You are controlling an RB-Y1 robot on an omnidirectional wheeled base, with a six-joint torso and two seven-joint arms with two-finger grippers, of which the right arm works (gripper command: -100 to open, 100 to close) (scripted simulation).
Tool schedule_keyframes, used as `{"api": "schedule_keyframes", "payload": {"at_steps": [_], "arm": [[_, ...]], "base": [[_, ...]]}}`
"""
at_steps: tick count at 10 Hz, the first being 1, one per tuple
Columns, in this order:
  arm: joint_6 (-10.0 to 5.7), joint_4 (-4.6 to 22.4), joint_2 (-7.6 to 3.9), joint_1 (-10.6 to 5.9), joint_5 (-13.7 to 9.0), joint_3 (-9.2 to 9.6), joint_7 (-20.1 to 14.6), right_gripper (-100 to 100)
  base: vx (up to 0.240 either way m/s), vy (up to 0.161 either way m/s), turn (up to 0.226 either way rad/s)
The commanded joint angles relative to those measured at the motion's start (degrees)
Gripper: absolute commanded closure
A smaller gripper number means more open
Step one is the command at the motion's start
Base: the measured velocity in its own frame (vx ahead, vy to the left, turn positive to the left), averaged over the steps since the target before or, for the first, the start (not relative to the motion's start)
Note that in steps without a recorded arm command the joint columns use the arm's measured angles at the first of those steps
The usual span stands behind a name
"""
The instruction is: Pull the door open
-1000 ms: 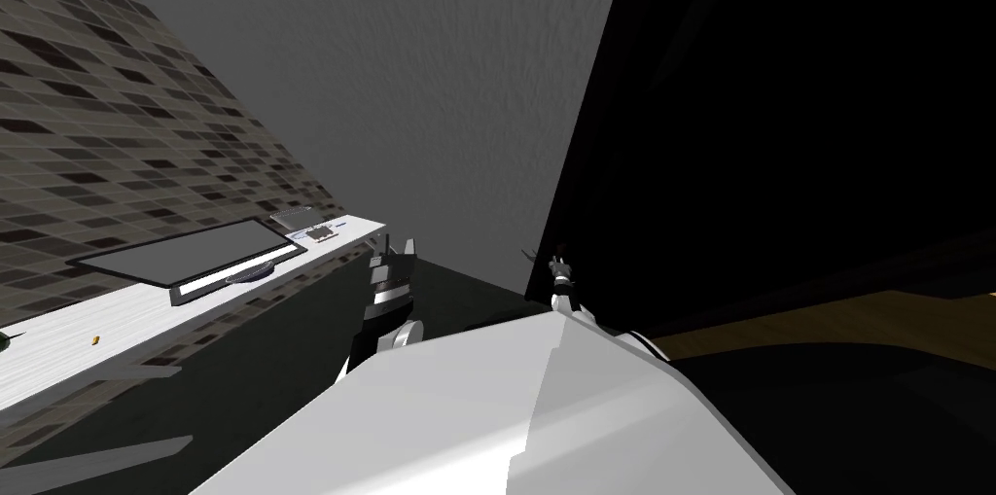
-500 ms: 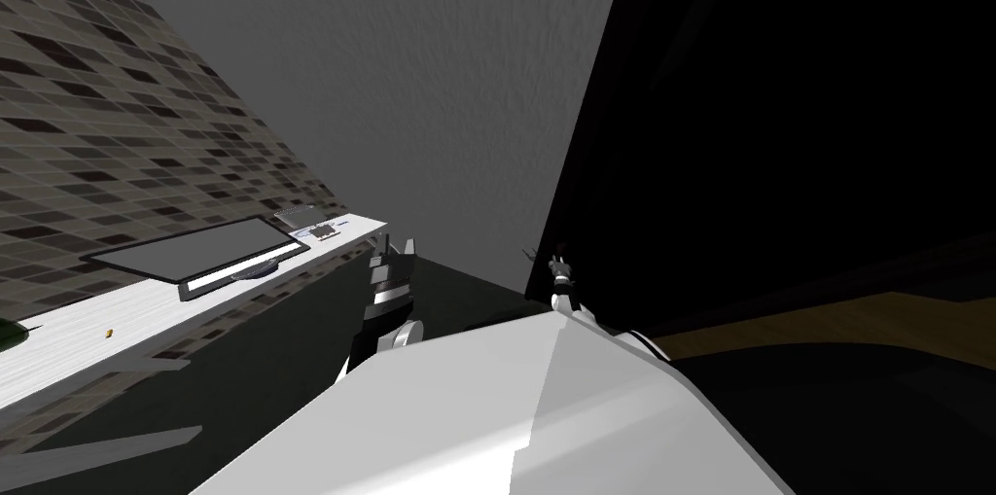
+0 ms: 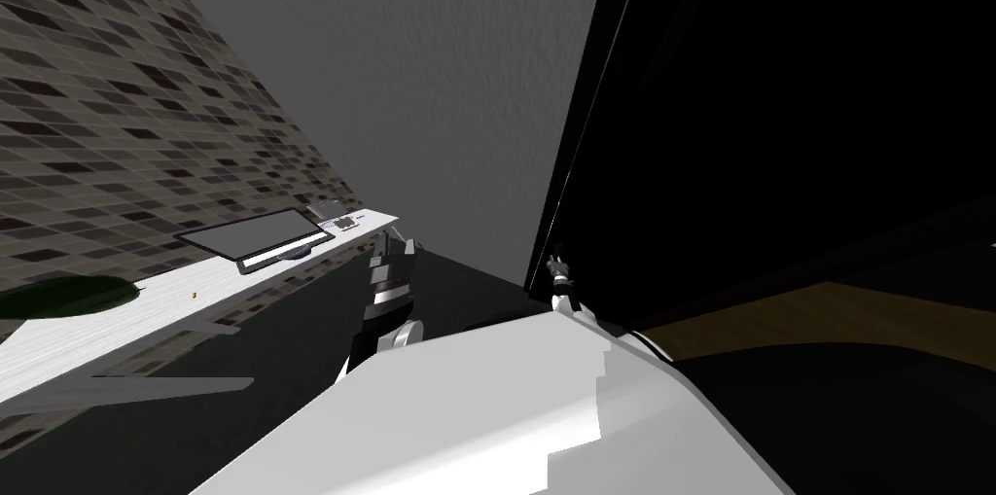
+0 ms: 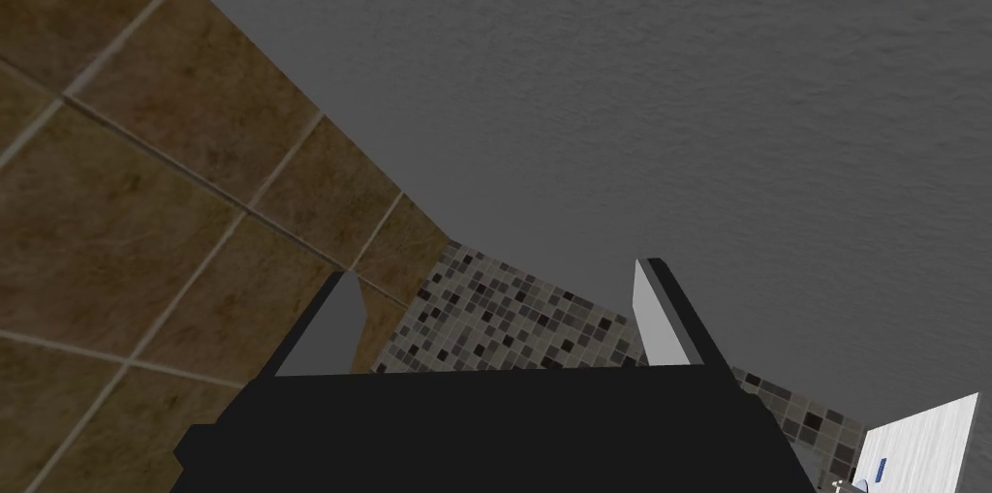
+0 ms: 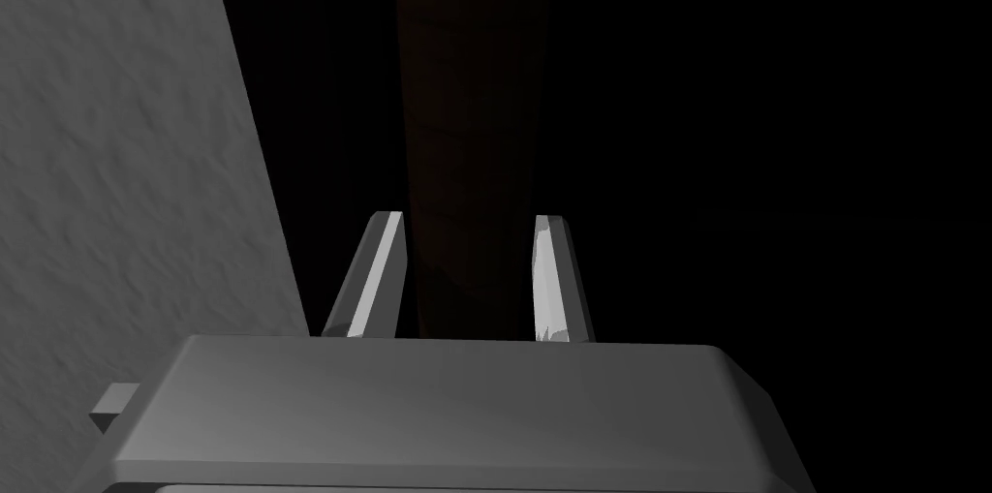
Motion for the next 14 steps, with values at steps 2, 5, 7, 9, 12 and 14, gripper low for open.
{"api": "schedule_keyframes", "payload": {"at_steps": [2,5,7,9,12,14], "arm": [[-0.08,-0.27,-0.61,0.38,1.06,2.06,-2.0,100],[0.0,-0.51,-0.86,0.38,1.42,2.77,-2.57,100],[-0.18,-0.86,-1.46,0.88,2.13,4.17,-3.83,100],[-0.43,-1.26,-2.13,1.3,2.73,5.34,-4.95,100],[-0.88,-1.97,-3.32,2.03,3.8,7.41,-6.93,100],[-0.9,-2.15,-3.52,1.96,3.91,7.59,-7.07,100]], "base": [[-0.238,-0.027,0.094],[-0.17,-0.019,0.061],[-0.172,-0.016,0.088],[-0.201,0.002,0.064],[-0.23,-0.038,0.095],[-0.173,-0.009,0.044]]}}
